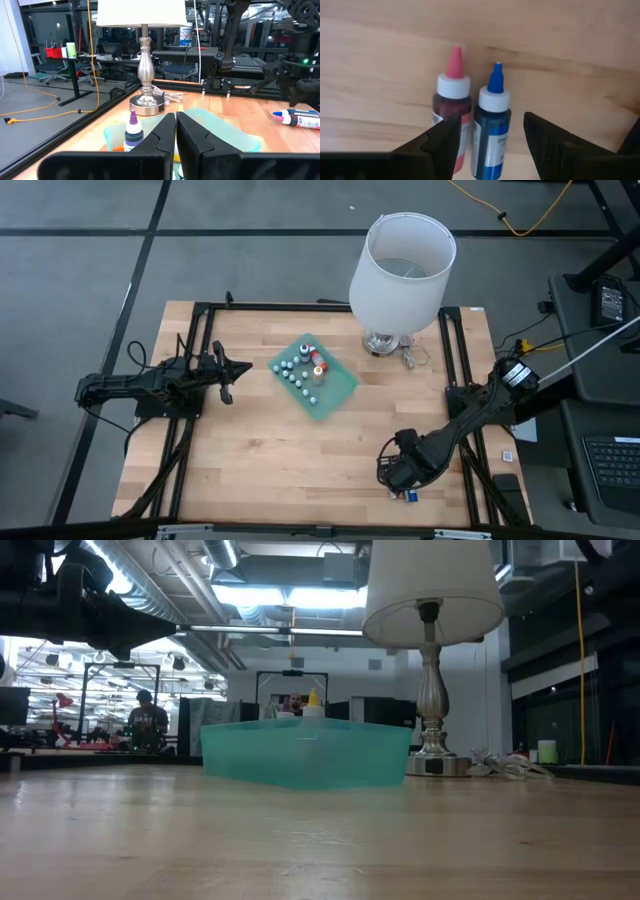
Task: Pick & Place food coloring
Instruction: Put the large blue food coloring bottle into the green bin
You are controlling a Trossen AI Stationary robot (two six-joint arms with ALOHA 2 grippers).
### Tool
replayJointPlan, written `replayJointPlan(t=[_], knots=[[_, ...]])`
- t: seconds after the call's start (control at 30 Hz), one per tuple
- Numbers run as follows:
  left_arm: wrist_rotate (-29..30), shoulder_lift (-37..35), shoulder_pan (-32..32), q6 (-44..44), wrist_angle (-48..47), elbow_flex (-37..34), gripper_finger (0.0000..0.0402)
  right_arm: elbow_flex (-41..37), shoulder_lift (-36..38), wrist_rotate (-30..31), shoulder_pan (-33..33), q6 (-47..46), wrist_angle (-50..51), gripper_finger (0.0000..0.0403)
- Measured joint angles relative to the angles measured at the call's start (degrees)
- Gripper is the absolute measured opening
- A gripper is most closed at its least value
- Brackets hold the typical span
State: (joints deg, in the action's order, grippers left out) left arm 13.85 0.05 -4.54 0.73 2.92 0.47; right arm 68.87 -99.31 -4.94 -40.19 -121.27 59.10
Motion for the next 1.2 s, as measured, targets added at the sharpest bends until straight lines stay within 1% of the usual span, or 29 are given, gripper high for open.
replayJointPlan(t=[0.13,0.27,0.67,0.97,1.2], knots=[[0.0,-0.02,0.0,0.0,0.02,0.01,0.0012,-2.54,0.0,-1.51,-0.59,0.0,-3.74,0.0216],[0.0,0.0,0.0,0.0,0.0,0.0,0.0008,-4.13,0.0,-1.71,-1.28,-1.22,-6.8,0.0216],[0.0,-0.02,-0.02,0.0,0.0,0.02,0.0013,-7.47,0.07,-0.69,-1.52,-1.4,-8.6,0.0216],[0.0,-0.01,-0.01,0.0,0.01,0.02,0.0006,-9.46,0.09,-0.61,-1.52,-1.29,-10.47,0.0216],[0.0,-0.01,-0.01,0.0,0.02,0.02,0.0012,-10.2,0.07,-0.04,-1.52,-1.33,-12.64,0.0216]])
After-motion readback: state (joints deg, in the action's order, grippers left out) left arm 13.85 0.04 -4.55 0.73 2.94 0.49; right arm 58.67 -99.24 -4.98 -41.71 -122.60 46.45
